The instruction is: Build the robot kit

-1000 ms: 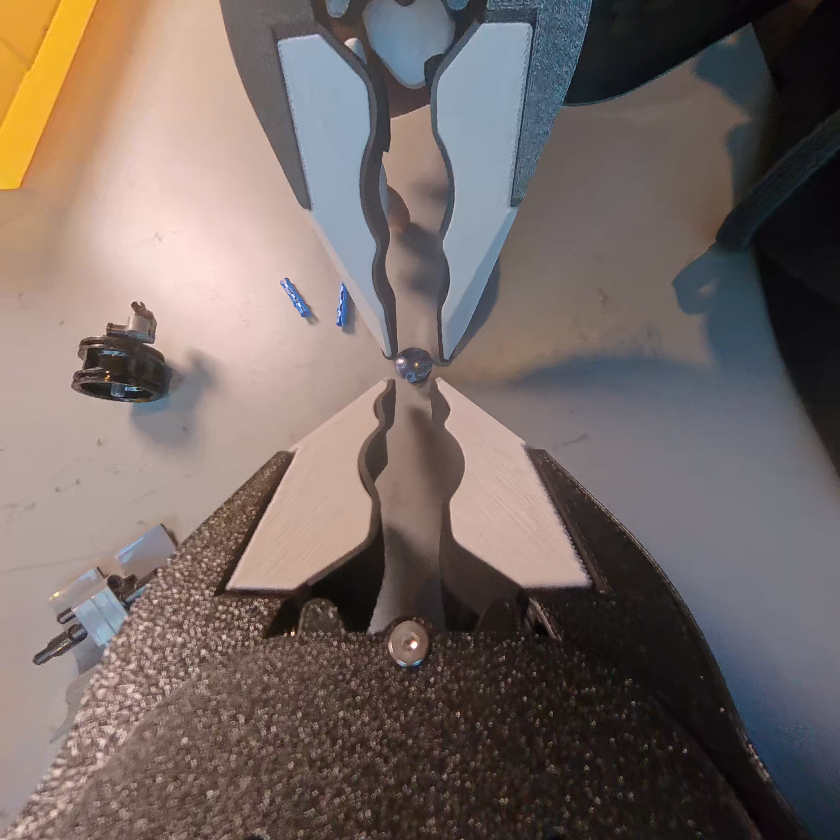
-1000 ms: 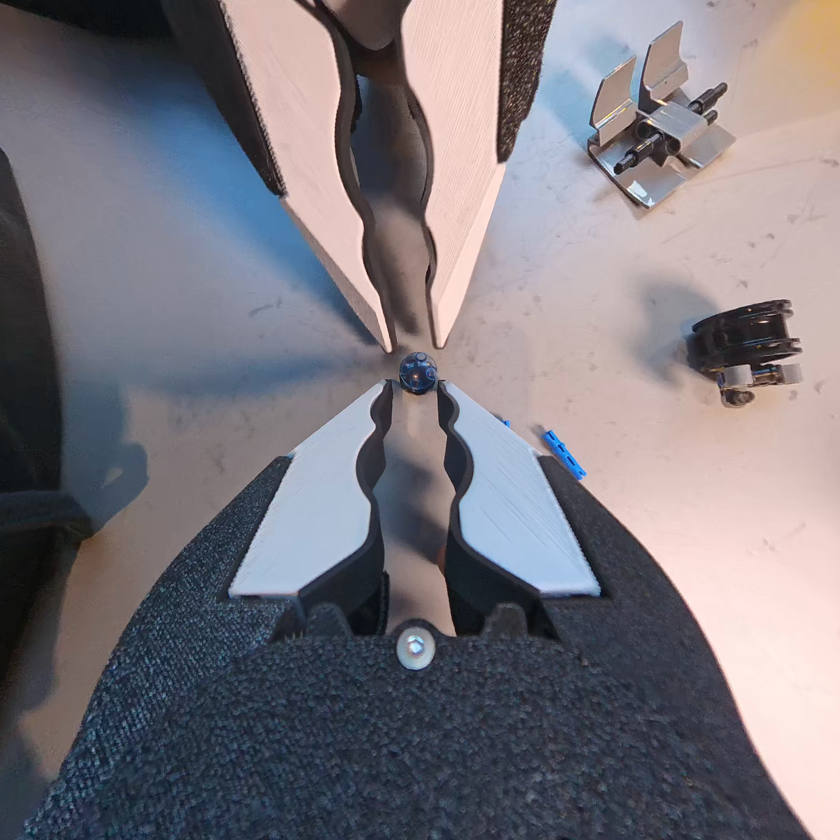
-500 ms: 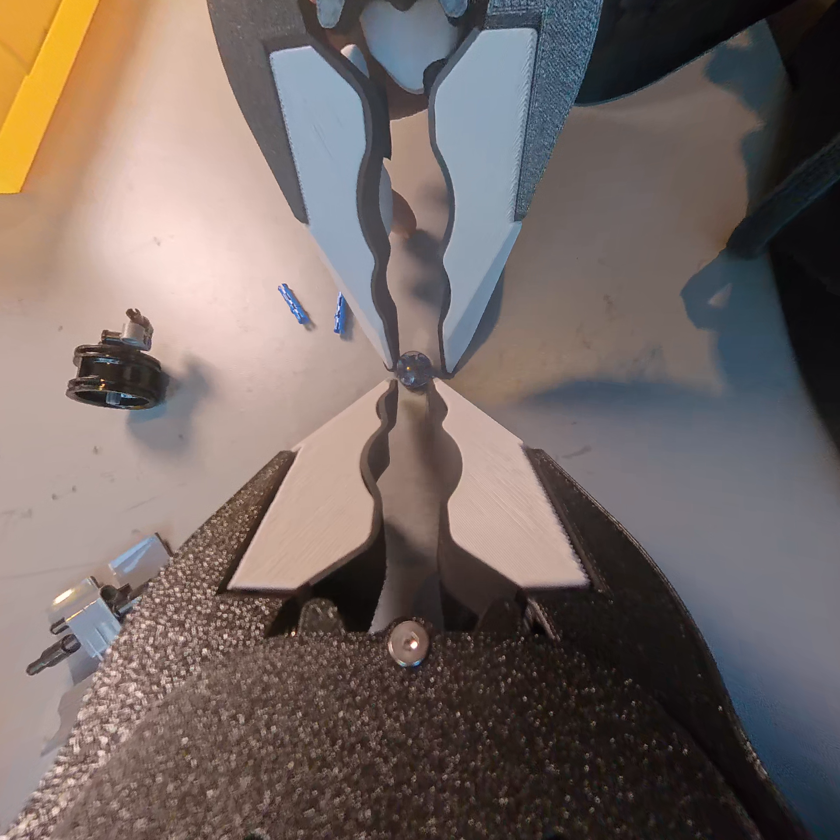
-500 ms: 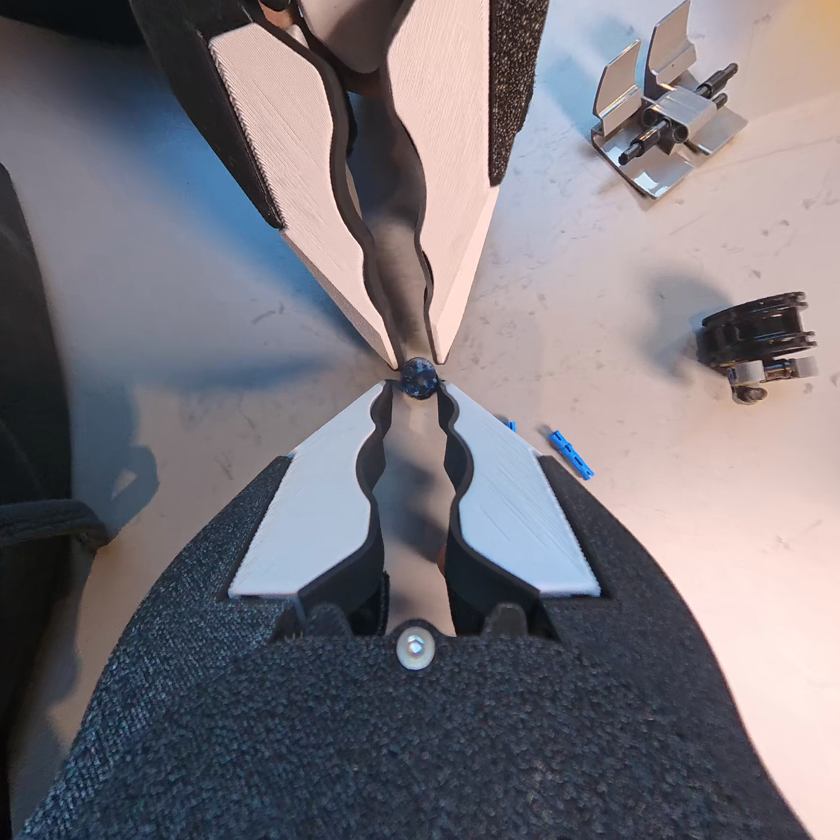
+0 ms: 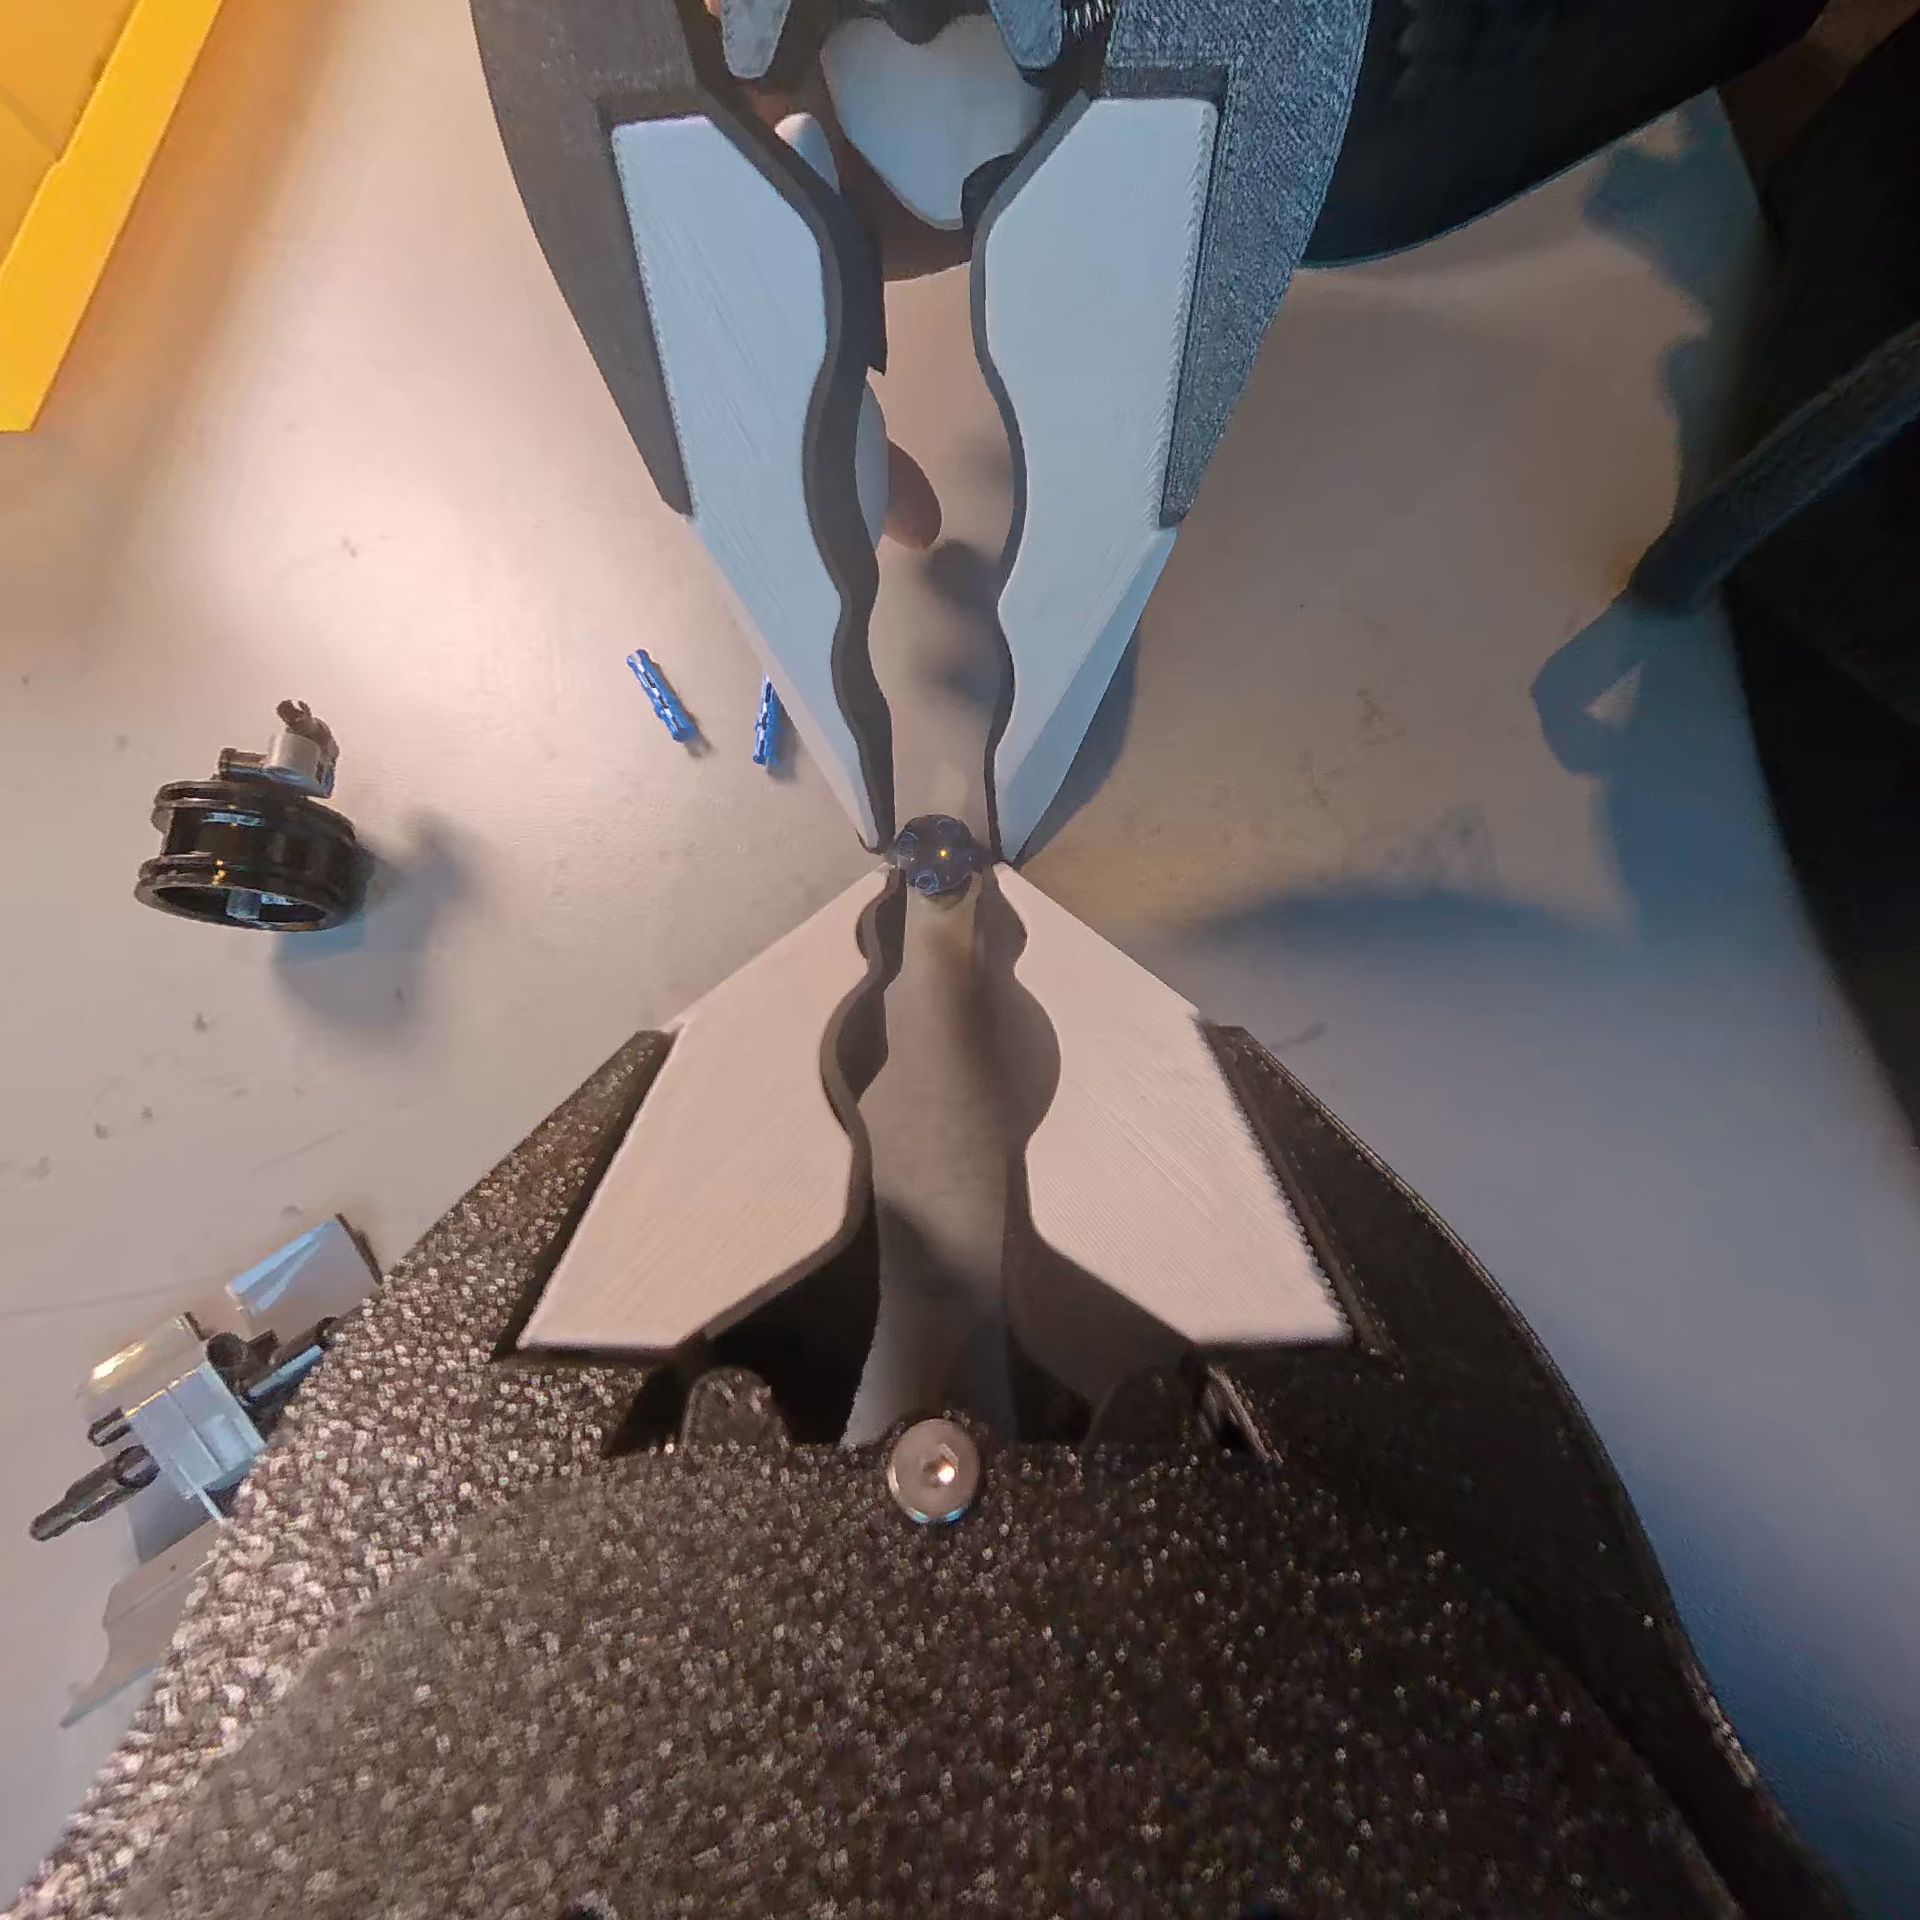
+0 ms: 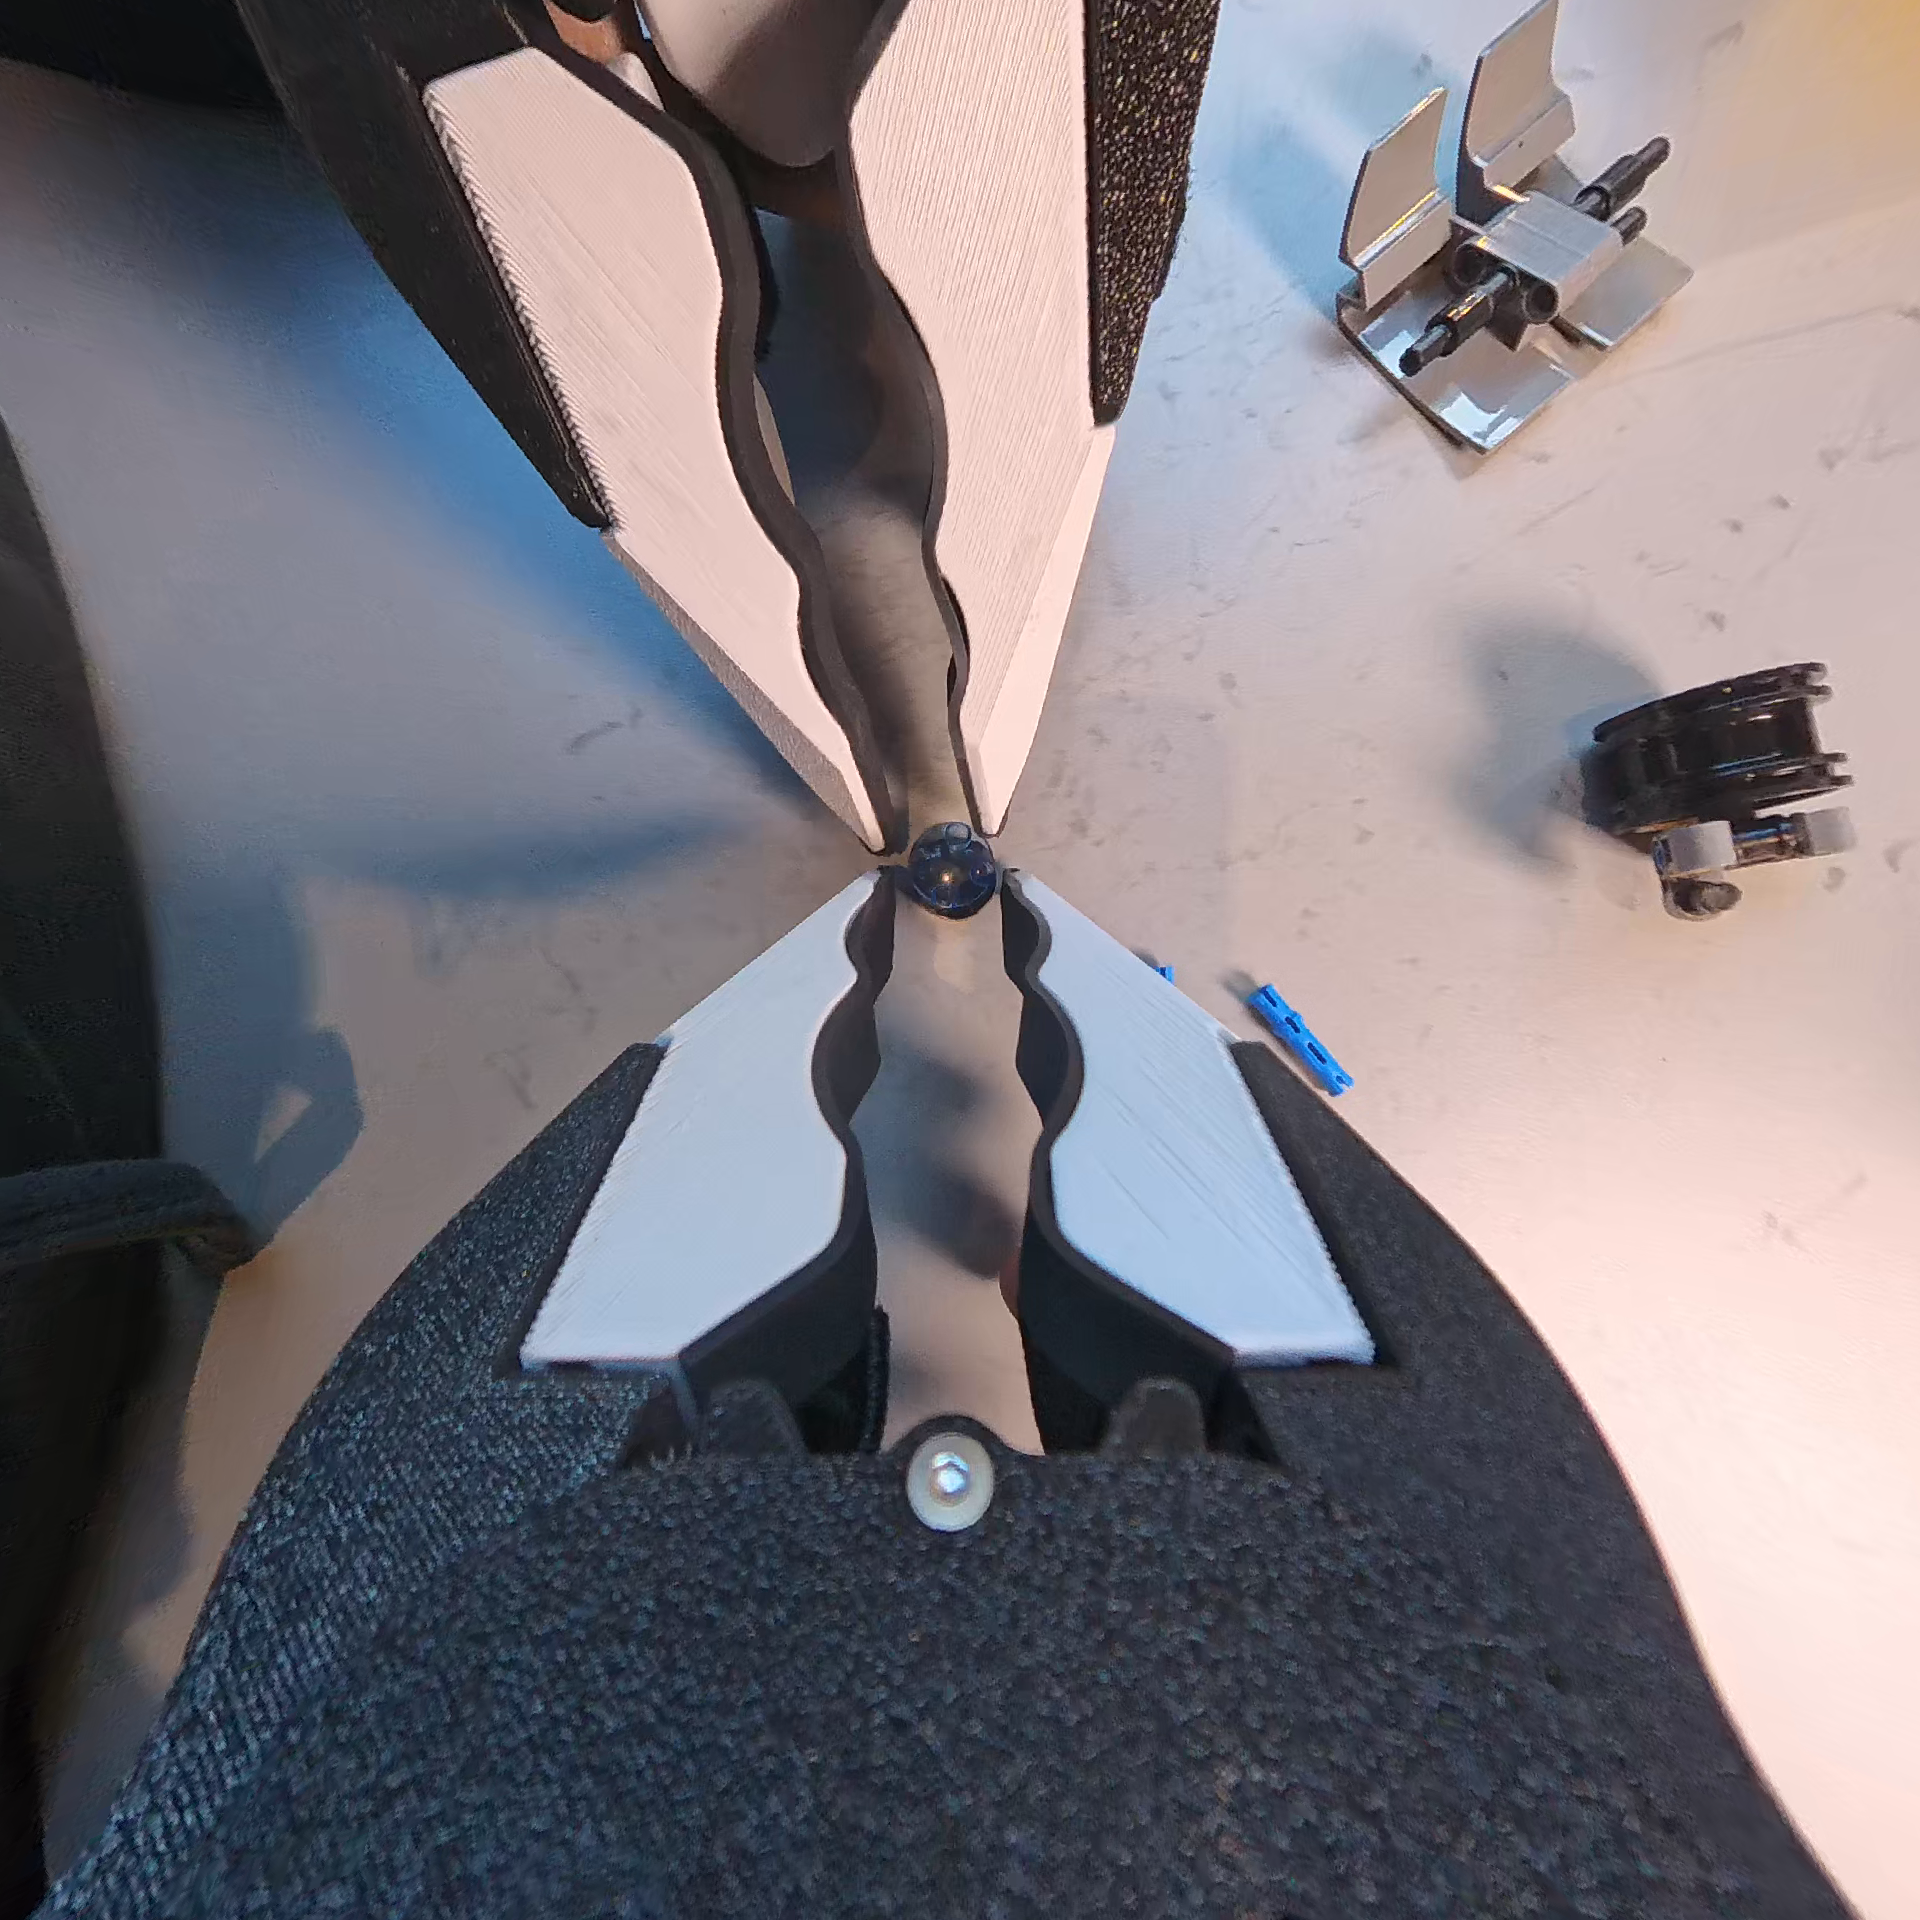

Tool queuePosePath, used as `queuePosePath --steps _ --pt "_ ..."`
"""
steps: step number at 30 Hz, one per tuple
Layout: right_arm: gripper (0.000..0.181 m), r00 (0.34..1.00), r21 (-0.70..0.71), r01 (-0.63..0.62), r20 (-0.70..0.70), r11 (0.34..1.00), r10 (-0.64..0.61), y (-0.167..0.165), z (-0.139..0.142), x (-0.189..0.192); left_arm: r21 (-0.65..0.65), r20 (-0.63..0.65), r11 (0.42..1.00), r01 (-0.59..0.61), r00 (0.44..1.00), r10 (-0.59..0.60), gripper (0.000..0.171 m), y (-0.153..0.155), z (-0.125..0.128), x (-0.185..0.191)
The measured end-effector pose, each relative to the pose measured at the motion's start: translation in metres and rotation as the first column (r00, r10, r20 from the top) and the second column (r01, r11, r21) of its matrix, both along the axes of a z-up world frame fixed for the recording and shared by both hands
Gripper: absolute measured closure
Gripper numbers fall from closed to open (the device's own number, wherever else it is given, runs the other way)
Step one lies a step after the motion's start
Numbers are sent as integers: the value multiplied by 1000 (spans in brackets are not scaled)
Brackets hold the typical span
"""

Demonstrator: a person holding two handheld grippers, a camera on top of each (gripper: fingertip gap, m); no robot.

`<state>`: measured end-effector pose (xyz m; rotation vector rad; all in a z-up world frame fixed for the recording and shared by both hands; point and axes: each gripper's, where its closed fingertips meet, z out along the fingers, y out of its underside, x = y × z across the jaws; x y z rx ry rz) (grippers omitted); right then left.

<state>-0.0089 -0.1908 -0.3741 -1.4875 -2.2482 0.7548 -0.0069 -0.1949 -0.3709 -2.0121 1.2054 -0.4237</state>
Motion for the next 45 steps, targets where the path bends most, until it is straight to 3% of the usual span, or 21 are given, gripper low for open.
queuePosePath --steps 12,16,19,22,24,29,34,38,40,42,45 --pt "165 1000 -13 2 1 1000 -2 0 -1 0 -3 34 1000 -18 999 18 155 -1 4 -2" --pt "166 1000 -11 -22 -20 1000 22 -1 0 0 -111 159 990 -82 982 99 155 1 12 -6" --pt "166 996 -7 -44 -80 999 43 0 10 -3 -314 341 941 -130 909 240 150 5 24 -8" --pt "166 980 26 -84 -180 996 87 0 33 -7 -515 549 854 -76 735 397 147 12 46 -10" --pt "166 969 60 -84 -226 995 95 3 46 -9 -582 618 813 -18 640 457 146 15 55 -12" --pt "166 960 100 -62 -266 993 87 8 57 -11 -614 652 789 31 582 485 148 16 61 -7" --pt "166 953 152 -51 -289 987 94 10 61 -13 -595 655 804 23 593 468 160 16 62 -3" --pt "166 928 218 -39 -353 975 116 14 71 -16 -495 670 868 -33 621 406 161 19 71 -6" --pt "165 903 214 -34 -412 976 122 14 80 -18 -402 662 912 -80 662 350 162 20 77 -8" --pt "162 875 122 -41 -475 992 94 12 89 -19 -265 624 954 -137 730 278 162 21 83 -9" --pt "159 824 -139 -129 -566 982 28 4 109 -13 -40 527 983 -182 832 175 163 18 92 -7"
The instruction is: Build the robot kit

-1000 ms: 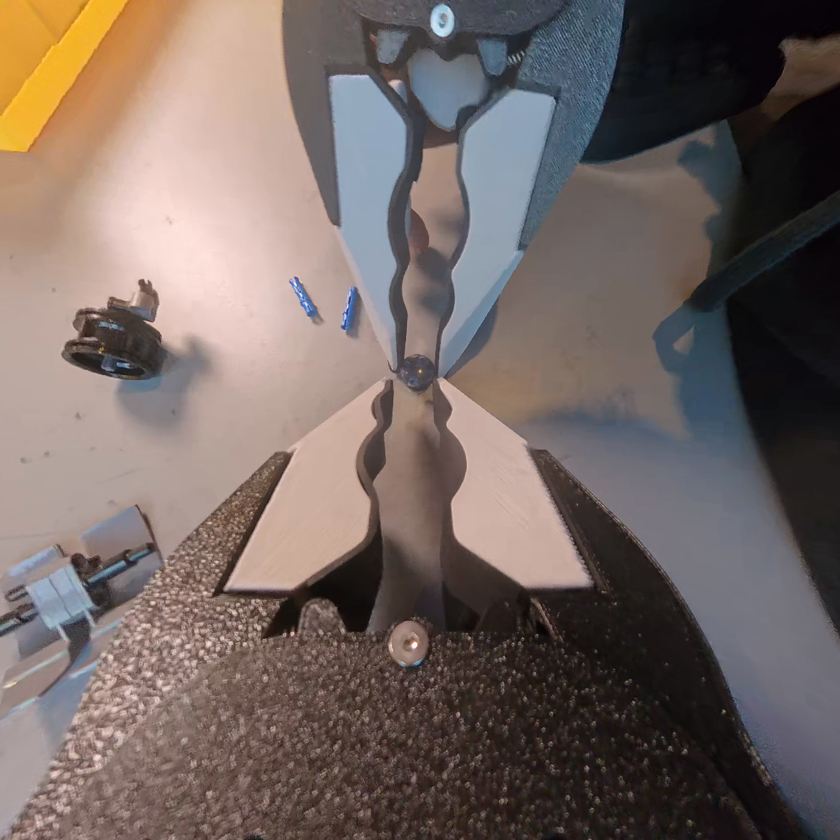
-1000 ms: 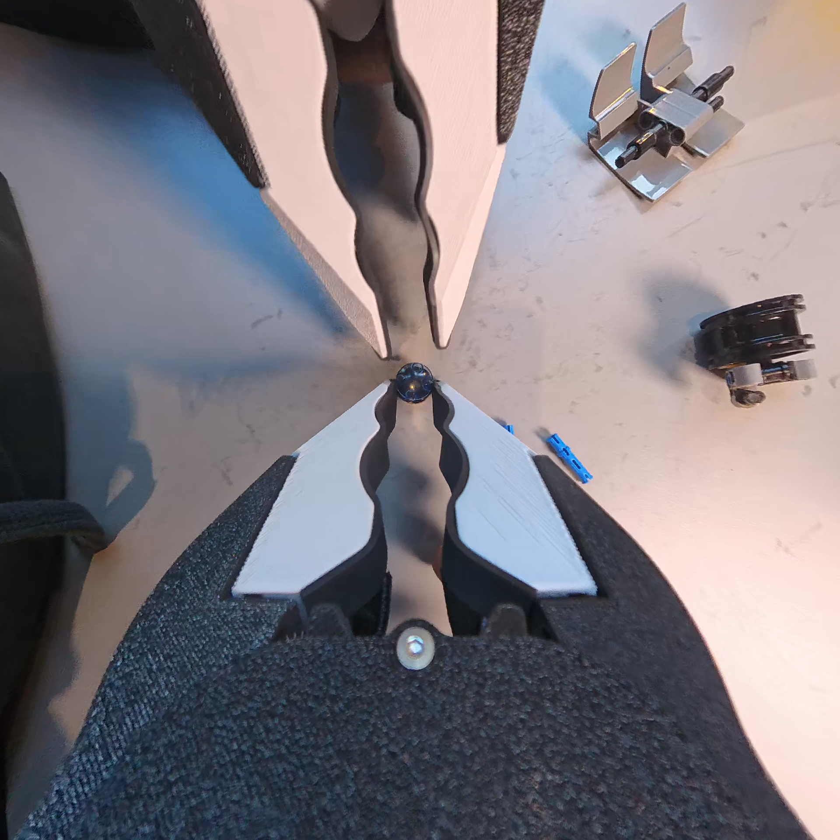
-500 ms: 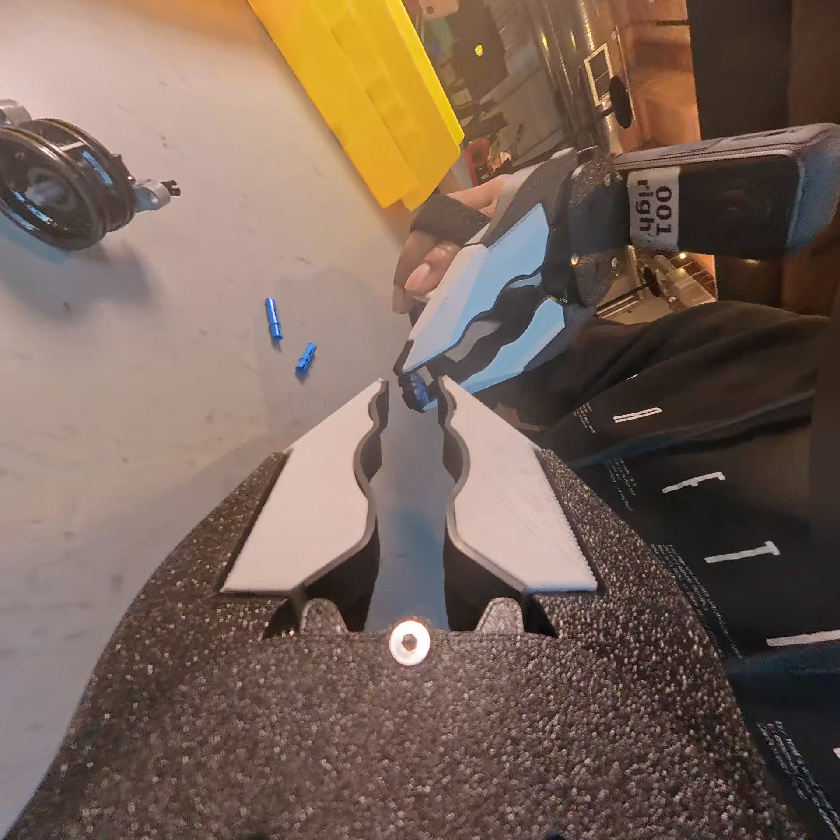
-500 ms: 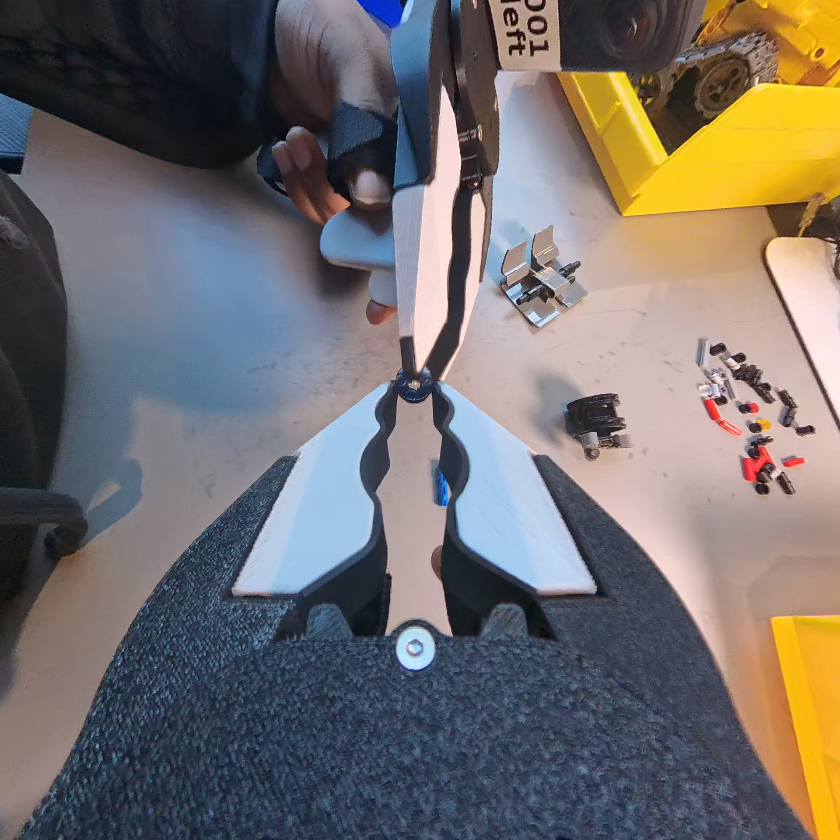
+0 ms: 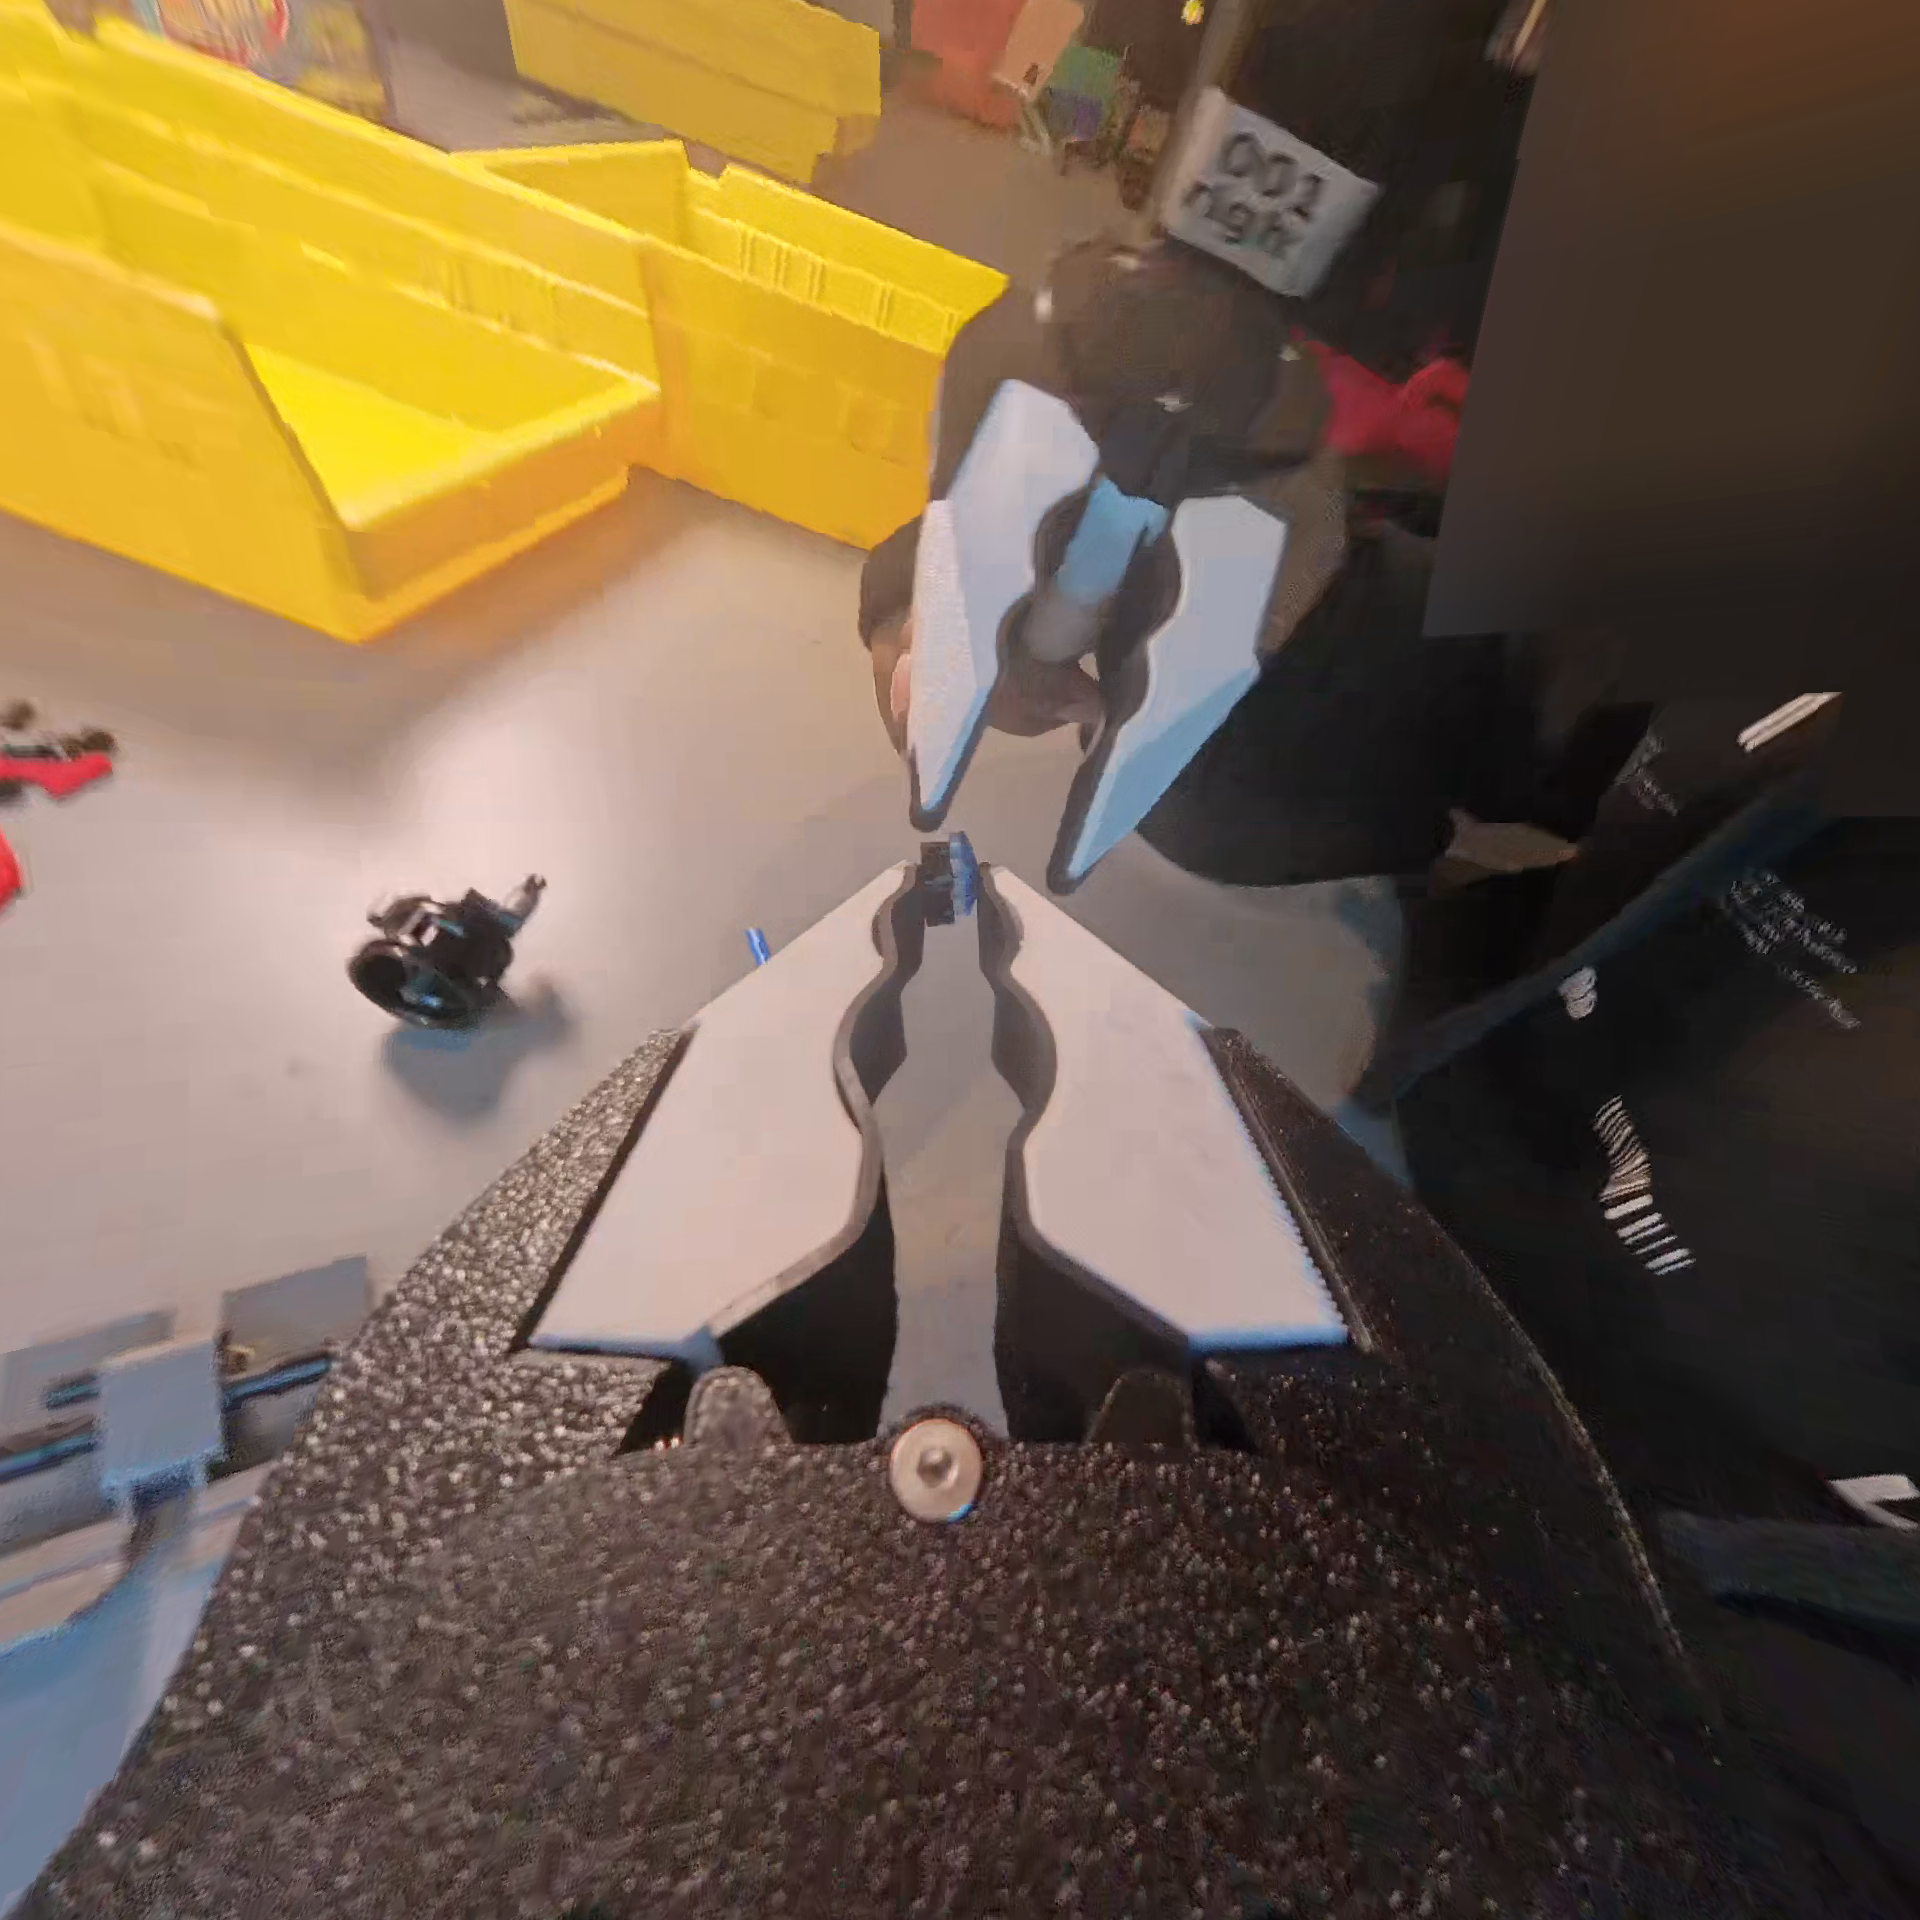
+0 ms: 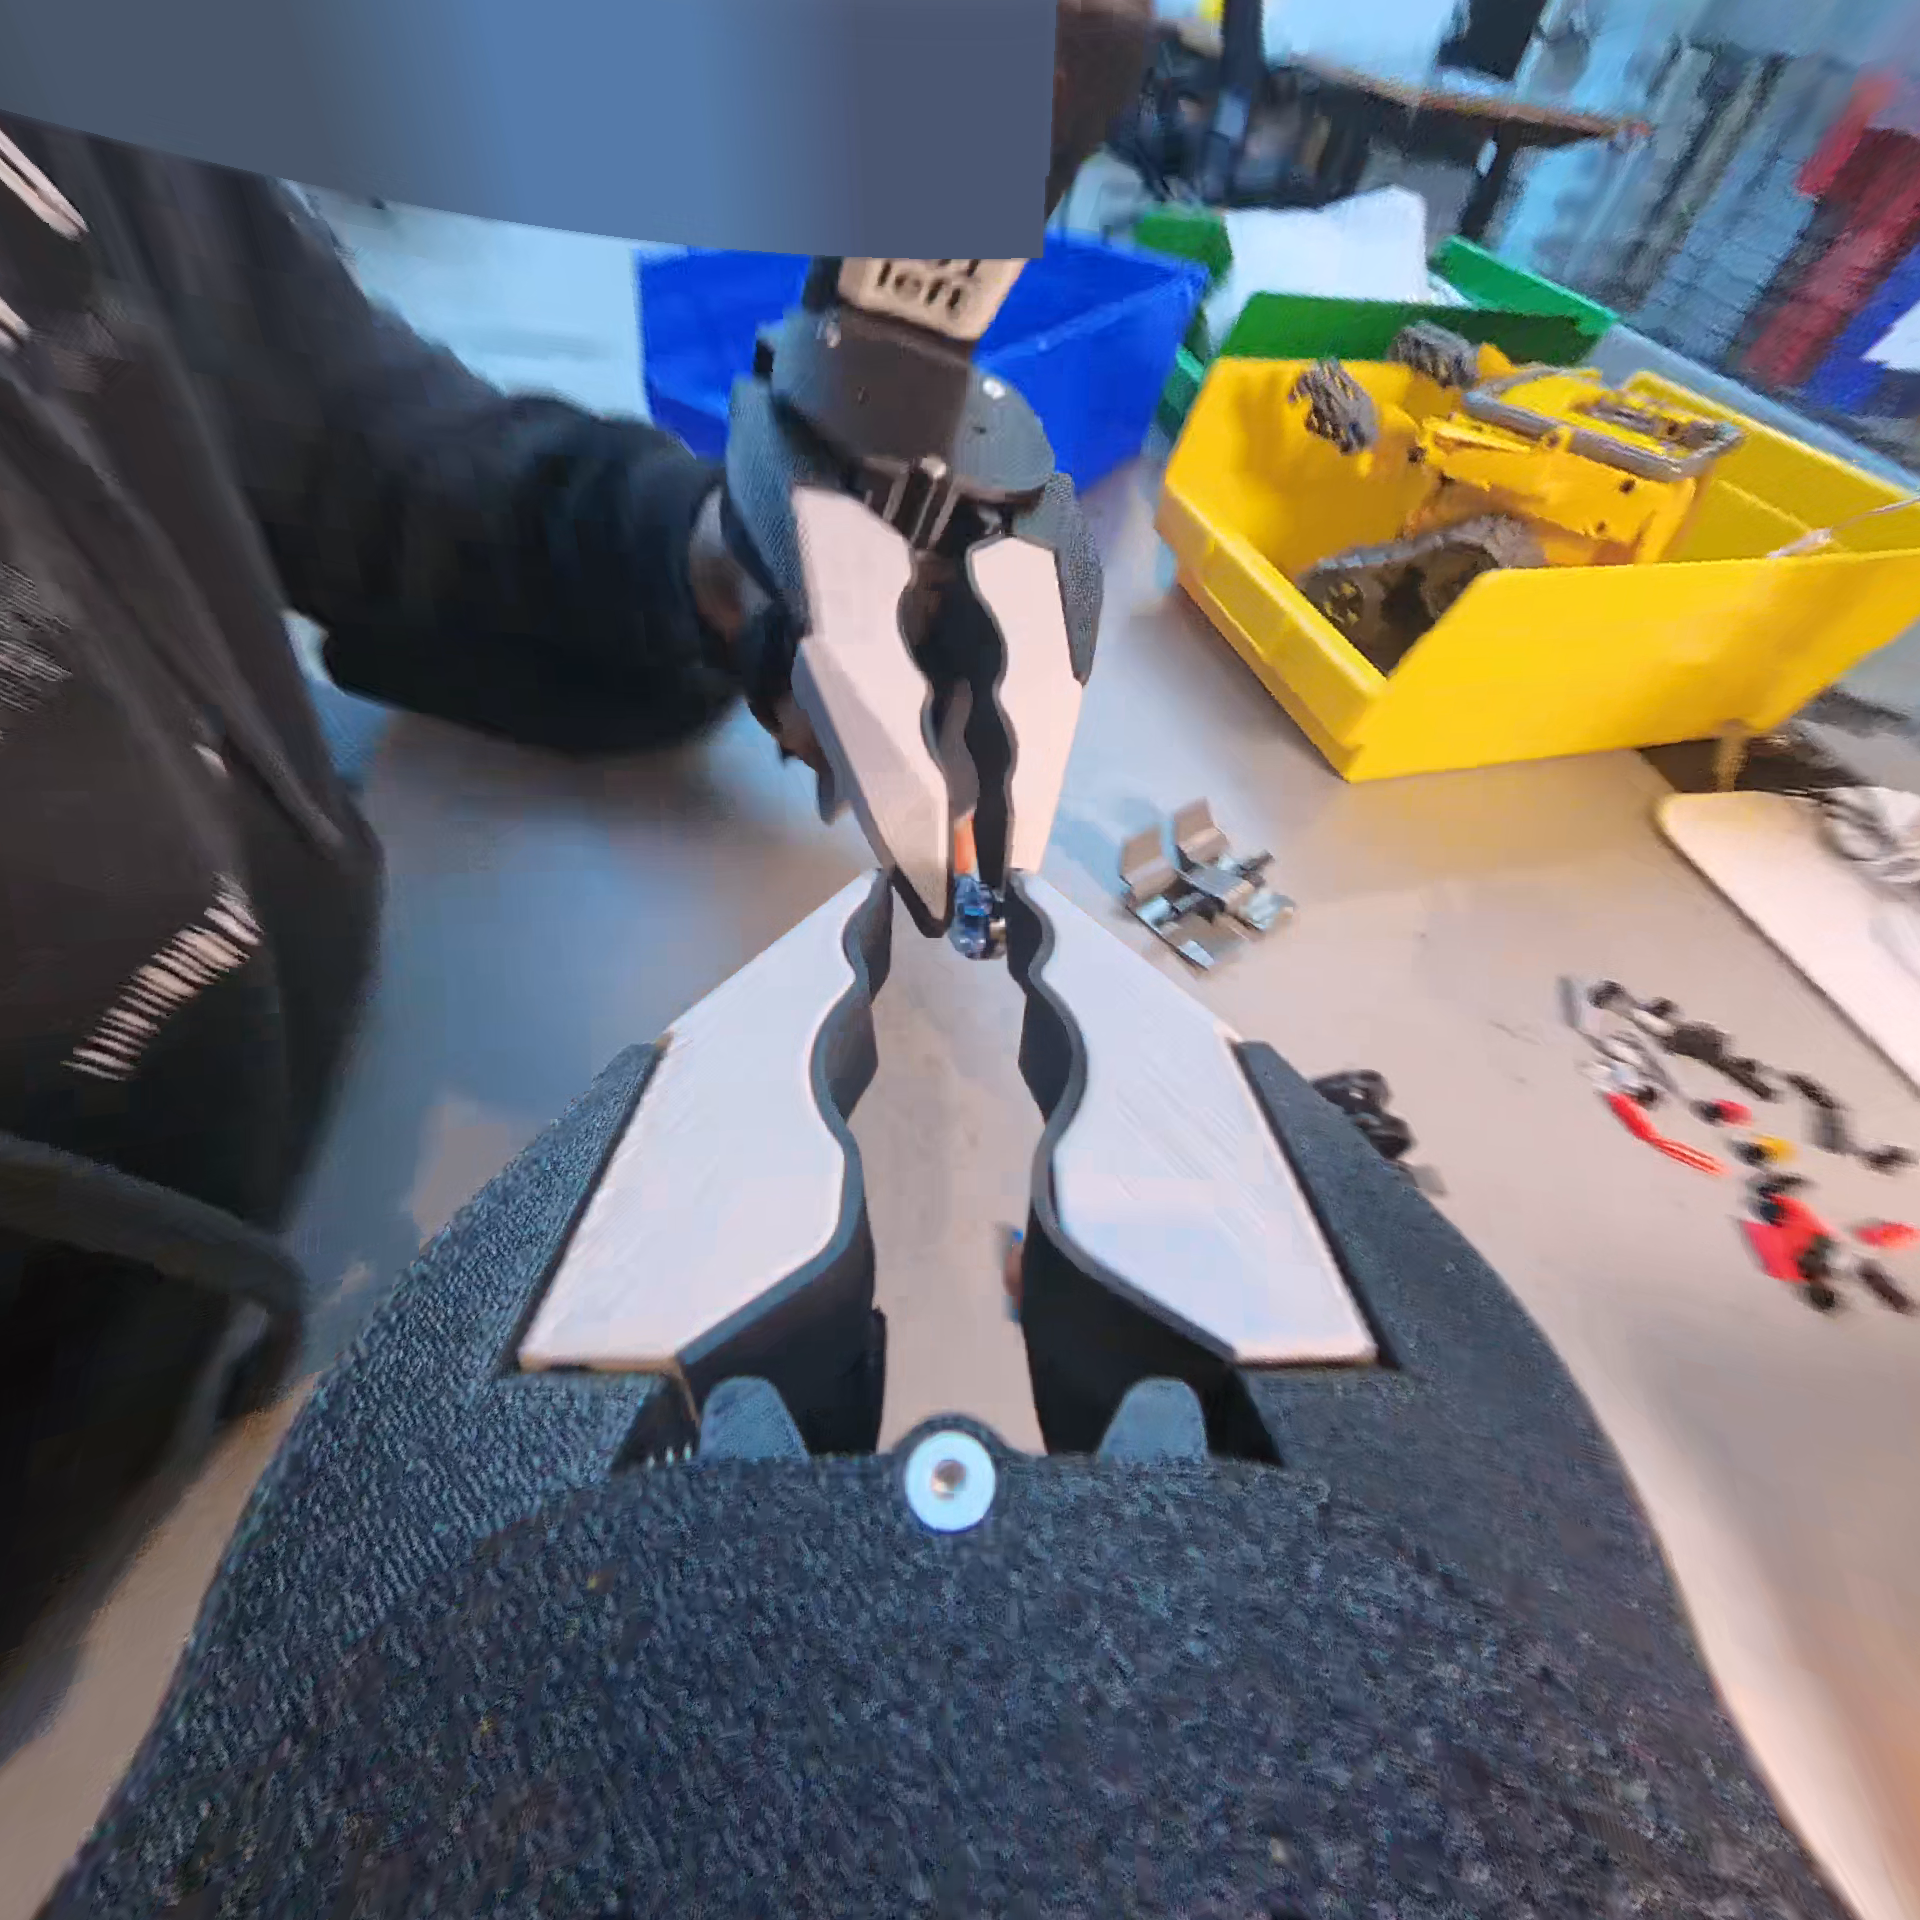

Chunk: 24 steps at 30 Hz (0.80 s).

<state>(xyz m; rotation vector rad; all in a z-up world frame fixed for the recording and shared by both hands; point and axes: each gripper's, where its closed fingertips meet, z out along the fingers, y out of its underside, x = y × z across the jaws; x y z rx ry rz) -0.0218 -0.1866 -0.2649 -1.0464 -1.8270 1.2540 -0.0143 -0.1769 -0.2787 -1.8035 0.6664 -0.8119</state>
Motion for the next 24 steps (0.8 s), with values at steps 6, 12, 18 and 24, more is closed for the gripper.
queuePosePath --steps 6,12,18,24 --pt "171 992 -91 -96 -86 991 88 -5 13 11 267 -200 963 34 980 20 162 -11 17 10" --pt "171 984 -25 -124 -128 992 120 -13 21 18 396 -269 916 70 962 43 163 -18 26 17" --pt "165 981 3 -135 -141 991 134 -15 25 23 484 -325 870 93 942 80 162 -21 30 22" --pt "168 978 -3 -156 -139 988 154 -18 25 26 530 -345 841 111 934 94 163 -24 33 26"
